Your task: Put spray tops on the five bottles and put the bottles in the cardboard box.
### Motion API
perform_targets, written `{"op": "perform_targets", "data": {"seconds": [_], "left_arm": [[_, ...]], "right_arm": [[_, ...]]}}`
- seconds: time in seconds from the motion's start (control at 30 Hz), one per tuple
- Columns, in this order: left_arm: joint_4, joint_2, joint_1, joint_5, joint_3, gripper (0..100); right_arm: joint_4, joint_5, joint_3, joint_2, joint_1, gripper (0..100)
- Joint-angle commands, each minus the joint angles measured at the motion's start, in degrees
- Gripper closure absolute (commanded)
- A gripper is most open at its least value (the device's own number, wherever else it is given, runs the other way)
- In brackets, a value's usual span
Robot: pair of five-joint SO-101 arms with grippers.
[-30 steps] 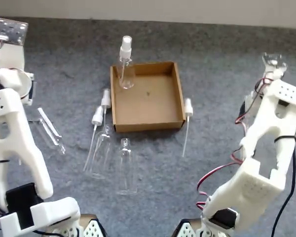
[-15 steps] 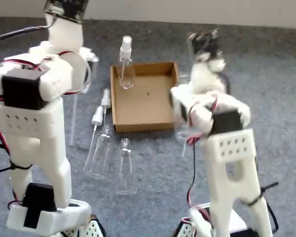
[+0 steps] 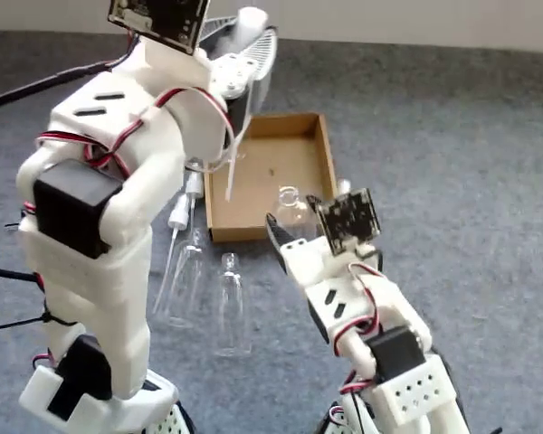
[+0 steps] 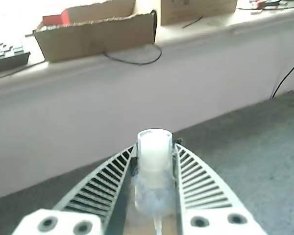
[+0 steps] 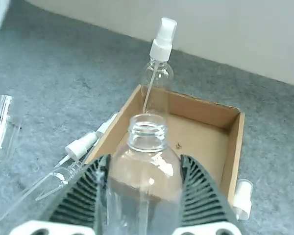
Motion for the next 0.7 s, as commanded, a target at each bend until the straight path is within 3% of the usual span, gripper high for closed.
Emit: {"op": "perform_targets", "data": {"seconds": [0.0, 0.37, 0.67], "left_arm": [[-6.33, -0.04, 4.53, 0.53, -1.45, 99], [-20.22, -0.66, 11.21, 0.53, 16.84, 99], [-21.36, -0.75, 10.77, 0.53, 22.29, 99]], "right_arm": [[-2.15, -0.53, 3.30, -7.69, -0.48, 99.5], [-2.15, -0.62, 8.75, -18.24, -0.48, 99.5], [-2.15, -0.62, 8.75, -18.77, -0.48, 99.5]]}}
